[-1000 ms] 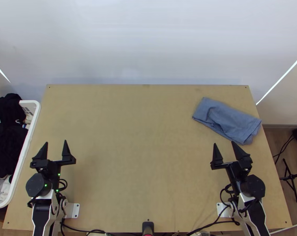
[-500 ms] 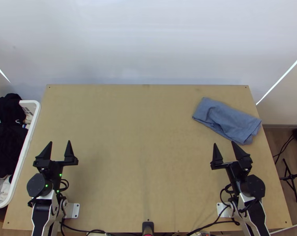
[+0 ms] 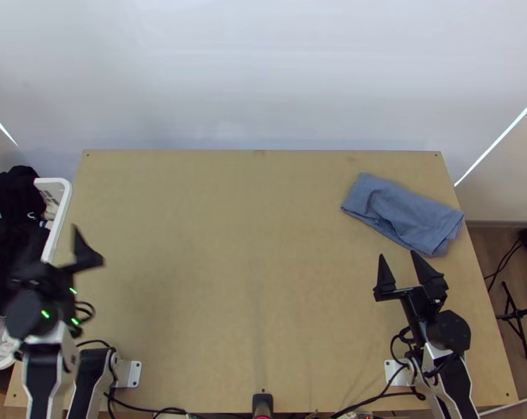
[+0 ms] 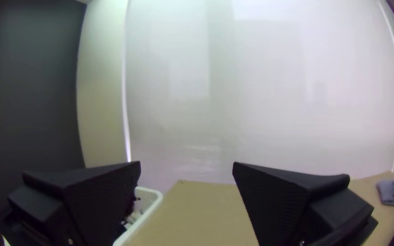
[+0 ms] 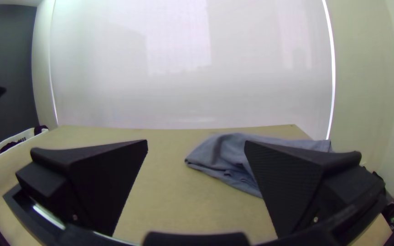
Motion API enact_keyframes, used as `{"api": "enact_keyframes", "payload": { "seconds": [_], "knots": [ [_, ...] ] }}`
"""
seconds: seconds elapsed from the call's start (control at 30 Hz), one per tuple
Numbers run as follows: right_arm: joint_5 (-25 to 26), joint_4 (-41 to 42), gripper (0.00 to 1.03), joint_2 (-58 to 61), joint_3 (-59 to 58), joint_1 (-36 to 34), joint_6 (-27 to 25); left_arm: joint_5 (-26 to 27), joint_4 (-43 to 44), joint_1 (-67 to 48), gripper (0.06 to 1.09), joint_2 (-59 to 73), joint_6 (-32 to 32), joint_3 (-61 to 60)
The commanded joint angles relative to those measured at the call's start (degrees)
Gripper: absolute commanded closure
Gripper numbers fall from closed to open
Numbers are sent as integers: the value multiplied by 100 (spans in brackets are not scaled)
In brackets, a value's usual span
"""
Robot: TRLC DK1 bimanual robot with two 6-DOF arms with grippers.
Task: Fold the t-shirt
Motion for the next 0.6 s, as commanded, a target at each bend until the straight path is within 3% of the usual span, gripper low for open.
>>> {"api": "enact_keyframes", "payload": {
  "seconds": [0.0,0.07,0.2,0.27,0.4,0.57],
  "knots": [
    [2,1,4,1,-3,0,2,-288,-757,1513,10,1988,-242,2259],
    [2,1,4,1,-3,0,2,-209,-1249,2189,10,2621,-356,2910],
    [2,1,4,1,-3,0,2,574,-1838,3771,10,3992,-417,3841],
    [2,1,4,1,-3,0,2,706,-2049,4272,10,4748,-365,4175],
    [2,1,4,1,-3,0,2,1198,-2462,4896,10,6057,48,4536],
    [2,1,4,1,-3,0,2,1382,-2444,5011,10,6927,497,4404]
  ]
}}
